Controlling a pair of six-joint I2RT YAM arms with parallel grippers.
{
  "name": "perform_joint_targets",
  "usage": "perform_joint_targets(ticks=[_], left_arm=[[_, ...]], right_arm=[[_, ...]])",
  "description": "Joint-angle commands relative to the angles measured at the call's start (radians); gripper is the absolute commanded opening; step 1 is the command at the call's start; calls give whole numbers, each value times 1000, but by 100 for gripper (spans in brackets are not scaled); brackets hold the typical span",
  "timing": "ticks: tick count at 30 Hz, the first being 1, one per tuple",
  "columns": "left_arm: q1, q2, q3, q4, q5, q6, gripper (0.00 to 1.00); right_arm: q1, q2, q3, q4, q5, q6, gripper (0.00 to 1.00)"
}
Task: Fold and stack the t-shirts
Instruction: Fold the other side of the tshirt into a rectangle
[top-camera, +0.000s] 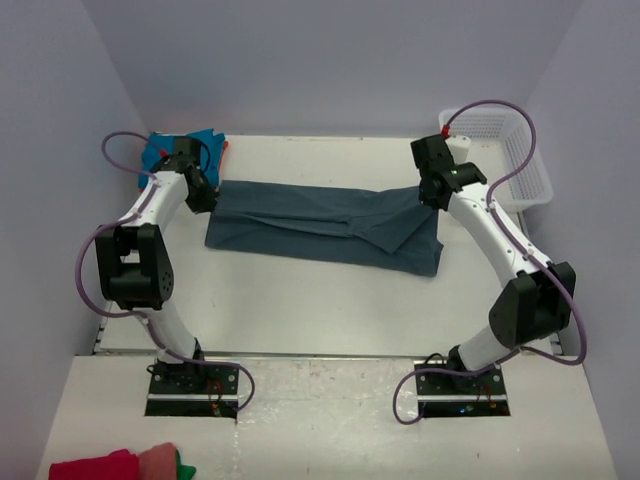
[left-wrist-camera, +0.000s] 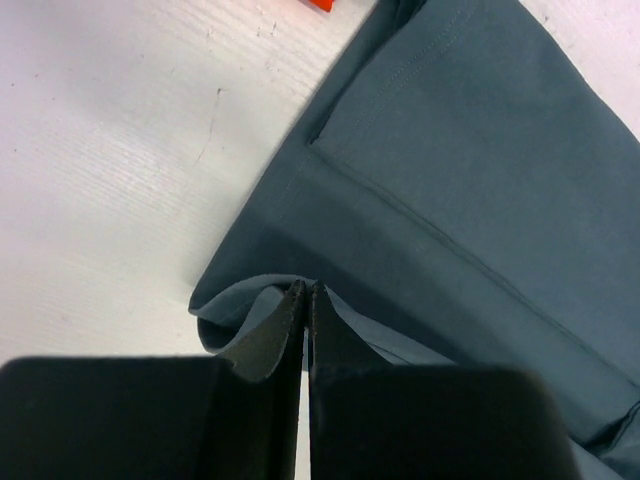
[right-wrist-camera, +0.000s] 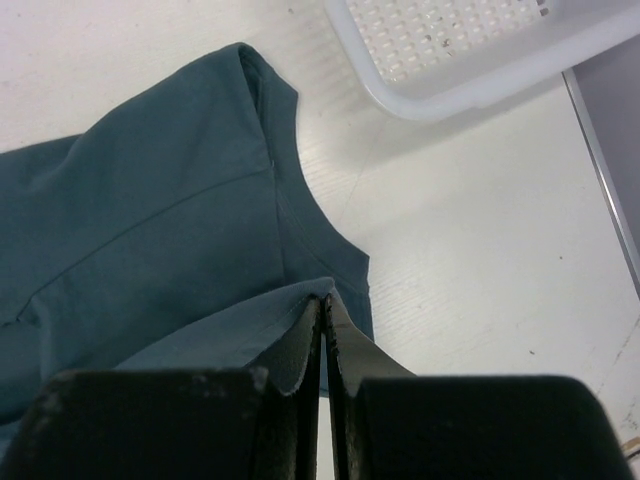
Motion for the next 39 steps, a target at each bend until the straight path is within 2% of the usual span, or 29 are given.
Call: perform_joint_targets(ticks=[1,19,39], left_arm=[[-2,35,64,-7,-14,-4,0],[-2,191,238,-62,-23,-17,0],[-2,273,280,-79,-32,-37,0]], right_arm=[[-13,28,57,21,-13,-27,0],[-61,192,178,37,-74,-68,0],[-70,375,331,40,-139,-117,0]])
